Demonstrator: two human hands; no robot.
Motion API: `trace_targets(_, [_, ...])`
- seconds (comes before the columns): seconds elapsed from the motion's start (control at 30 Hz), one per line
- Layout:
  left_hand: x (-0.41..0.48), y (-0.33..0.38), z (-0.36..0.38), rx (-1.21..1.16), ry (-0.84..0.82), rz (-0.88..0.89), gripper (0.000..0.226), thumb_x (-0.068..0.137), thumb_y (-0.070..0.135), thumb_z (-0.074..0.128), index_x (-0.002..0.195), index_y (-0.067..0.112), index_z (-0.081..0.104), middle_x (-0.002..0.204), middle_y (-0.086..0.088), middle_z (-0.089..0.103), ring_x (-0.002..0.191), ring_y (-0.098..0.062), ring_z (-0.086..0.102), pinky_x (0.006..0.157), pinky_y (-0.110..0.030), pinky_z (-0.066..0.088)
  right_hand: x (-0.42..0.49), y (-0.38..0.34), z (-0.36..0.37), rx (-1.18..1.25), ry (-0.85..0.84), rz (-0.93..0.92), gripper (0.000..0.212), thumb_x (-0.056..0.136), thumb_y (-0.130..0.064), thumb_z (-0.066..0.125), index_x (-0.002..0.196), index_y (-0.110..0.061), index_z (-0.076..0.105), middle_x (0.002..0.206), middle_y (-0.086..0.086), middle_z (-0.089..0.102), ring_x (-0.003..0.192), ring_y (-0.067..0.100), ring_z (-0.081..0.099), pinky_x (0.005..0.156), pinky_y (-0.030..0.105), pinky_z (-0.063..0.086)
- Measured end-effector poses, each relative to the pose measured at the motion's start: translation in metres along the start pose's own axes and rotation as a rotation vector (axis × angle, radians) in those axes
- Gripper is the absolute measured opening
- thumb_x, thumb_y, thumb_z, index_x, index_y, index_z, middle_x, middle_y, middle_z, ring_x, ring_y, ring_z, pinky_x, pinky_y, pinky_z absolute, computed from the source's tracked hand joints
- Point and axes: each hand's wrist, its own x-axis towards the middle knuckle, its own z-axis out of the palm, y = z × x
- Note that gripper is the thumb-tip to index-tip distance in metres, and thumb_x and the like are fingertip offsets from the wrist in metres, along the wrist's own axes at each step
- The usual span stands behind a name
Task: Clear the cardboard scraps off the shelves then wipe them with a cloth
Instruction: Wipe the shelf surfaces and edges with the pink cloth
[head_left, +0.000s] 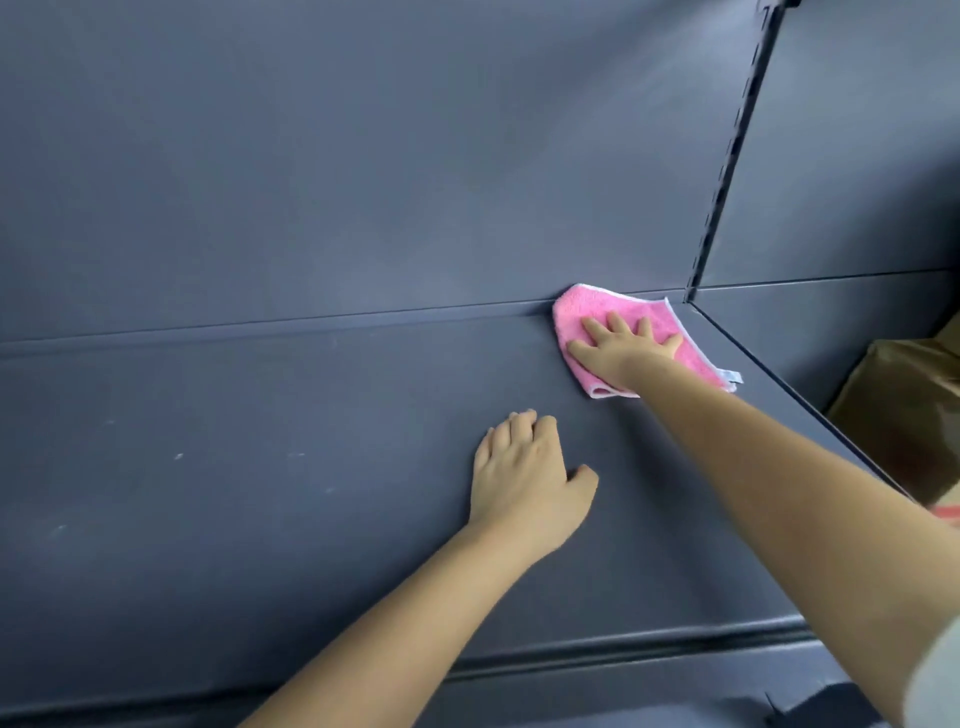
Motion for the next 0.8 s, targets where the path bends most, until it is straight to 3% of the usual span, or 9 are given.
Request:
trace_targets(0.1, [0.019, -0.016, -0.018, -0.108, 0.024, -0.079, 0.045, 0.092, 0.029, 0.043, 0.135, 0.016, 0.041, 0.144, -0.002, 0.036, 0.135, -0.021, 0.029, 0.108, -0.033, 0.023, -0.009, -0.009, 0.002, -0.028, -0.007, -0.066, 0.059, 0.09, -0.057, 0.014, 0.146, -0.038, 0.007, 0.158, -0.005, 0.001, 0.145, 0.033, -0.003, 0.108, 0.066, 0.0])
trace_targets(0.2, [0.039, -0.041, -0.034, -0.064, 0.134, -0.163, 0.045, 0.093, 0.026, 0.043, 0.136, 0.012, 0.04, 0.145, -0.007, 0.037, 0.135, -0.026, 0.032, 0.107, -0.035, 0.028, -0.031, -0.023, 0.007, -0.049, -0.012, -0.169, 0.059, 0.091, -0.058, 0.015, 0.146, -0.039, 0.006, 0.158, -0.005, 0.001, 0.145, 0.033, -0.002, 0.108, 0.065, 0.002])
trace_targets(0.37, [0.055, -0.074, -0.04, 0.081, 0.186, -0.296, 0.049, 0.095, 0.028, 0.041, 0.137, 0.003, 0.036, 0.148, -0.016, 0.032, 0.141, -0.03, 0.024, 0.116, -0.041, 0.019, -0.087, -0.048, 0.016, -0.043, -0.026, -0.353, 0.06, 0.091, -0.058, 0.017, 0.146, -0.04, 0.004, 0.159, -0.005, -0.002, 0.145, 0.032, -0.005, 0.109, 0.064, -0.003])
trace_targets(0.5, [0.057, -0.077, -0.036, 0.096, 0.189, -0.29, 0.052, 0.095, 0.03, 0.039, 0.14, 0.003, 0.032, 0.153, -0.016, 0.025, 0.145, -0.029, 0.016, 0.12, -0.039, 0.01, -0.121, -0.032, 0.021, -0.033, -0.035, -0.455, 0.059, 0.091, -0.058, 0.018, 0.145, -0.043, 0.002, 0.158, -0.009, -0.004, 0.145, 0.029, -0.008, 0.11, 0.06, -0.008])
trace_targets(0.67, [0.056, -0.081, -0.035, 0.094, 0.165, -0.297, 0.052, 0.095, 0.031, 0.038, 0.139, 0.003, 0.034, 0.154, -0.015, 0.023, 0.146, -0.027, 0.014, 0.119, -0.038, 0.008, -0.123, 0.016, 0.013, -0.044, -0.029, -0.33, 0.059, 0.089, -0.06, 0.017, 0.144, -0.047, 0.001, 0.157, -0.014, -0.003, 0.146, 0.022, -0.004, 0.112, 0.055, -0.003])
trace_targets(0.8, [0.054, -0.082, -0.036, 0.061, 0.181, -0.296, 0.051, 0.094, 0.029, 0.039, 0.137, 0.003, 0.035, 0.151, -0.013, 0.03, 0.144, -0.026, 0.019, 0.119, -0.039, 0.01, -0.103, 0.012, 0.008, -0.056, -0.016, -0.254, 0.058, 0.09, -0.06, 0.016, 0.144, -0.045, 0.003, 0.158, -0.011, 0.0, 0.146, 0.026, 0.0, 0.112, 0.057, 0.002])
